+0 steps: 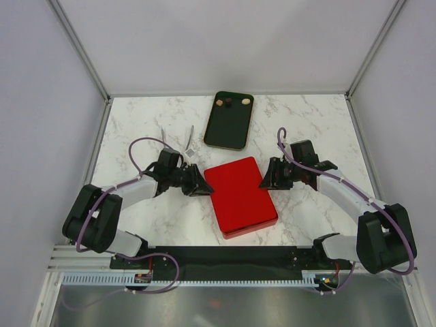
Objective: Pack the chocolate
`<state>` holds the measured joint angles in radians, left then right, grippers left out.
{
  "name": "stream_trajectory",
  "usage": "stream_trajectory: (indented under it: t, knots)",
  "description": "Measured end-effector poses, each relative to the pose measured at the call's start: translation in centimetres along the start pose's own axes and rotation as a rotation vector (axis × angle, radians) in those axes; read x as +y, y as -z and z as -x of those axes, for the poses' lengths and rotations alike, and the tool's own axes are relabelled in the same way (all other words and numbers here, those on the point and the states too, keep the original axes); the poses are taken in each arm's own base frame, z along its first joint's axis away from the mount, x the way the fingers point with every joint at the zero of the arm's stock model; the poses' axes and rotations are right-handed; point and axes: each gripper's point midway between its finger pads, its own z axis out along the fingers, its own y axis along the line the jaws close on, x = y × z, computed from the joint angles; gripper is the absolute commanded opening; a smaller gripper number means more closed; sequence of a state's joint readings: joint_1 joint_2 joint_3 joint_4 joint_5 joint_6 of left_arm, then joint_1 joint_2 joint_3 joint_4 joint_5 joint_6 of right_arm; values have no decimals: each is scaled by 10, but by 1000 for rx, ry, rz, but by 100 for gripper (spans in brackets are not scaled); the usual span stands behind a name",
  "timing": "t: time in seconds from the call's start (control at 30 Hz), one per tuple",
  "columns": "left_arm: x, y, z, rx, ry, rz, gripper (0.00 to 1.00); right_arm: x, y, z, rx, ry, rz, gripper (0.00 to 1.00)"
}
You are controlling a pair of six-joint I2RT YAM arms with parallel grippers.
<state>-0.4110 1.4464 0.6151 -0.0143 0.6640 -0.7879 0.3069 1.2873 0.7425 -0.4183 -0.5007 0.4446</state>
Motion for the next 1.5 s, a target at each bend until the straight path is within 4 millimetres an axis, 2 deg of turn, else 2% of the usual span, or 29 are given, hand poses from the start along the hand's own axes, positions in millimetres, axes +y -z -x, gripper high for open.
stream_trajectory:
  t: [0.93, 1.5]
  knots:
    - [2, 5, 4, -5, 18, 50, 3, 11, 0, 0, 22, -15, 48, 45]
    - [1, 5, -6, 20, 23, 56, 3, 18, 10, 5, -5, -21, 43, 44]
